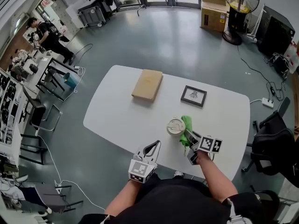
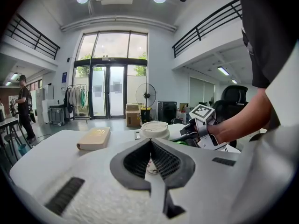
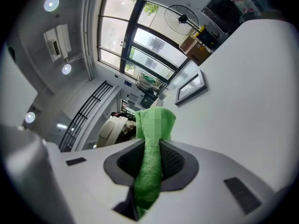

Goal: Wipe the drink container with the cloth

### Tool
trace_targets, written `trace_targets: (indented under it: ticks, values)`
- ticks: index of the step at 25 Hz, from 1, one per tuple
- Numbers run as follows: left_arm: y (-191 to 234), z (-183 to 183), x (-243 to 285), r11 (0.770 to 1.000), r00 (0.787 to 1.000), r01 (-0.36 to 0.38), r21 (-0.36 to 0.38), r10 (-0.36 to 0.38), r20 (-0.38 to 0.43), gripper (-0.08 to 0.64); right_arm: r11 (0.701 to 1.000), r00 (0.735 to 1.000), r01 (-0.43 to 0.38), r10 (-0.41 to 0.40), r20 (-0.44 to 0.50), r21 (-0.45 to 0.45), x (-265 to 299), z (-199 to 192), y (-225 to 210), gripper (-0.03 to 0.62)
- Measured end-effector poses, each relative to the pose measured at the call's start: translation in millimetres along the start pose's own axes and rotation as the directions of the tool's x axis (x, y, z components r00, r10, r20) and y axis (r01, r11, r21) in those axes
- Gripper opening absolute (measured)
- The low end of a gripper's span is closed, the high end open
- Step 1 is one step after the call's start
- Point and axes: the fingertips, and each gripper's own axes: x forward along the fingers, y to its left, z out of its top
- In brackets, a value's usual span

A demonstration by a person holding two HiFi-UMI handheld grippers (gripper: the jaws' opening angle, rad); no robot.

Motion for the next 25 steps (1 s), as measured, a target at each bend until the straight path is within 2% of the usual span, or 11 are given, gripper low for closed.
trace_targets:
  ticks: [6, 12, 16, 20, 25]
  values:
    - [4.7, -10.7, 1.0, 1.0, 1.0, 0.025, -0.009, -0.025, -0.003, 0.014, 0.994, 0.993, 0.112, -0.112, -0.041, -0.014, 10.1, -16.7, -29.2, 0.08]
    - [-2.2, -26.4, 0.0, 0.996, 0.996, 0.09, -0.023, -0.09, -0.016, 0.014, 0.974, 0.973, 0.208, -0.215, -0.083, -0.085, 16.4, -27.8, -50.4, 0.083]
    - [1.1, -28.9, -6.0, 0.991, 0.993, 0.117, -0.063, -0.118, -0.017, 0.014, 0.957, 0.955, 0.281, -0.286, -0.08, -0.071, 21.7, -35.6, -62.5, 0.084]
    - [12.9, -21.0, -7.8, 0.99, 0.991, 0.13, -0.058, -0.13, 0.002, 0.014, 0.94, 0.936, 0.337, -0.341, -0.082, -0.061, 24.6, -39.8, -72.6, 0.084]
    - [23.0, -26.0, -10.5, 0.987, 0.989, 0.145, -0.07, -0.146, -0.006, 0.014, 0.926, 0.924, 0.378, -0.376, -0.072, 0.005, 23.9, -44.1, -79.1, 0.089]
